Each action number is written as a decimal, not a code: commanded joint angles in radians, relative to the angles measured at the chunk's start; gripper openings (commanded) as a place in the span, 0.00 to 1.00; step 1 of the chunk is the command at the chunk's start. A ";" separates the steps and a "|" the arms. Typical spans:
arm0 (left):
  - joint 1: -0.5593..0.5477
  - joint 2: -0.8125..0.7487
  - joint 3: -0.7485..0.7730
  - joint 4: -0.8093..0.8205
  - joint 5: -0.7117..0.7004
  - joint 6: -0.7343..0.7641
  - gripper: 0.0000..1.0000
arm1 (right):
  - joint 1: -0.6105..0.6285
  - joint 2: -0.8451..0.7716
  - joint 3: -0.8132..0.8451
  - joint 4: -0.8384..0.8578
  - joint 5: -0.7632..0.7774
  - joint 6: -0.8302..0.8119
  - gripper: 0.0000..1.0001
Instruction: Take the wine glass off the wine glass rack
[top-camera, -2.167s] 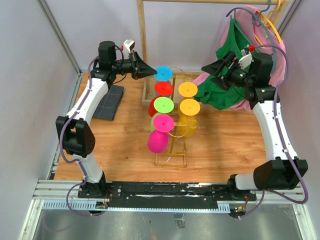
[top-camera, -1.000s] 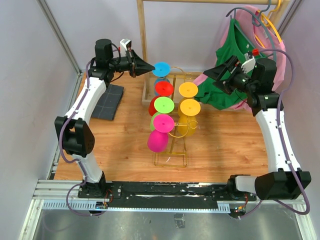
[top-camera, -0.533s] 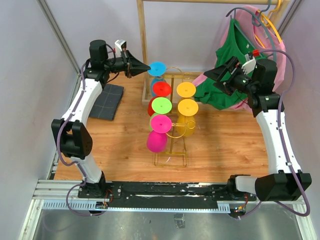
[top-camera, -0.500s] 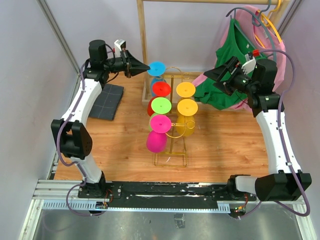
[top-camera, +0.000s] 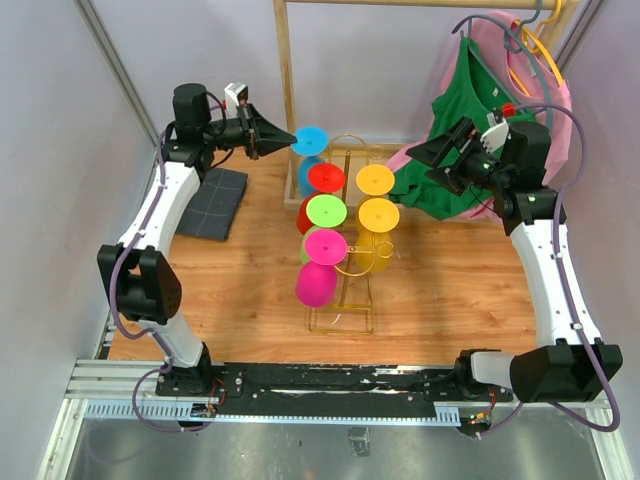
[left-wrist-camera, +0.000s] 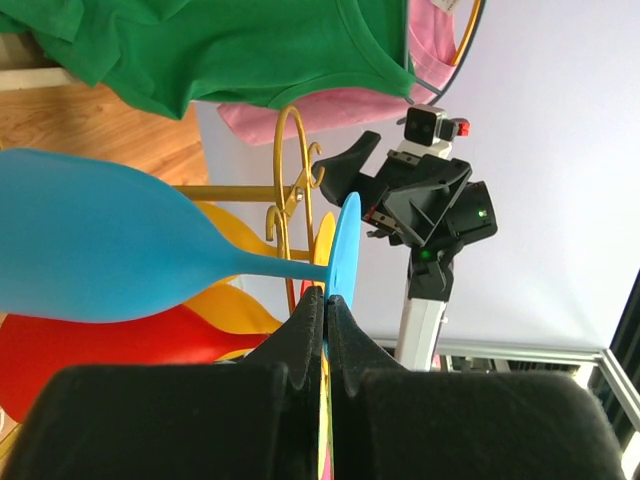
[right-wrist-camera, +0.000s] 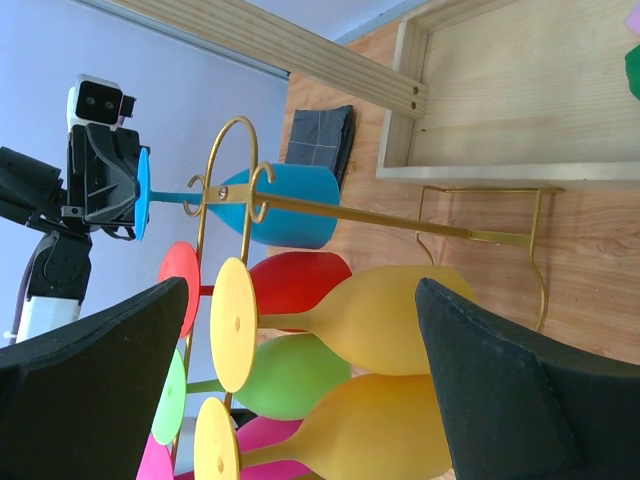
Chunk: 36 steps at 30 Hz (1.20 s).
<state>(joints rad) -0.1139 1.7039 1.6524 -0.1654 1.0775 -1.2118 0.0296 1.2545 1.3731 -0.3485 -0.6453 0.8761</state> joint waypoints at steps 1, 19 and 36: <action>0.015 -0.045 -0.013 0.020 0.036 0.010 0.00 | -0.010 -0.025 -0.009 0.002 0.003 -0.021 0.99; 0.304 -0.011 0.210 -0.151 0.272 0.328 0.00 | 0.008 0.102 0.322 -0.075 -0.108 -0.072 0.99; 0.108 -0.207 0.264 0.406 0.405 0.295 0.00 | 0.195 0.238 0.573 -0.110 -0.223 -0.126 0.99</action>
<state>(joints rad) 0.0101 1.5295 1.8713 0.1577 1.4422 -0.9947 0.2092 1.5017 1.9194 -0.4526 -0.8280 0.7765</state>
